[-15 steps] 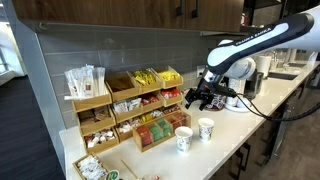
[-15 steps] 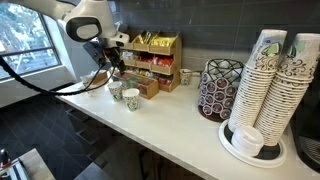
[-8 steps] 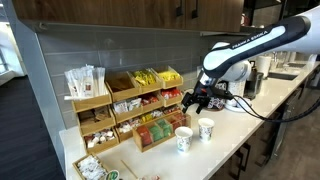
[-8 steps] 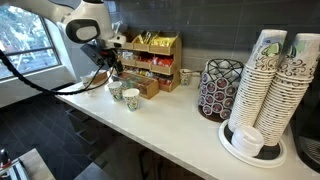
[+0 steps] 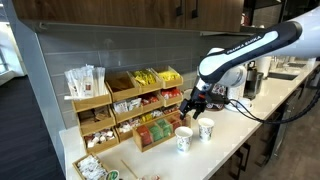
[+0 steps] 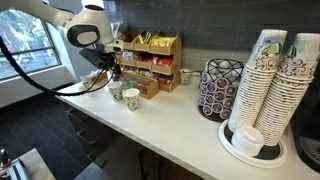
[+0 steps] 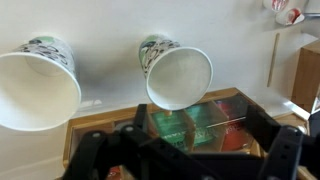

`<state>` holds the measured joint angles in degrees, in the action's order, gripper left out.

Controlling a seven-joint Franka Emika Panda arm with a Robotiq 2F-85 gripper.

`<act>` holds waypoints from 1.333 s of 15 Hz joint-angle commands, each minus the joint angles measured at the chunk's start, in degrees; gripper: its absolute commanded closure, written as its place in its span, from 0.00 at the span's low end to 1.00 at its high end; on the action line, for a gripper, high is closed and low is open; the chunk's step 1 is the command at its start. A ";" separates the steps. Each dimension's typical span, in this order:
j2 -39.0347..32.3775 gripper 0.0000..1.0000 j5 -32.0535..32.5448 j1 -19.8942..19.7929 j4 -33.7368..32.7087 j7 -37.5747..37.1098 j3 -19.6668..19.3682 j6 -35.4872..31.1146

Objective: Remove the top styrofoam cup from the stack of two cups and place it on the table to the right, pick up the cup on the left and stack it on the right styrofoam cup

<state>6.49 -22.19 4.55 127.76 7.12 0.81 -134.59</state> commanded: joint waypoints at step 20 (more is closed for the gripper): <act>-6.79 0.74 -1.05 -0.95 2.70 5.25 1.00 -9.98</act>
<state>-1.04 -22.18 4.49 129.41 10.55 1.20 -143.23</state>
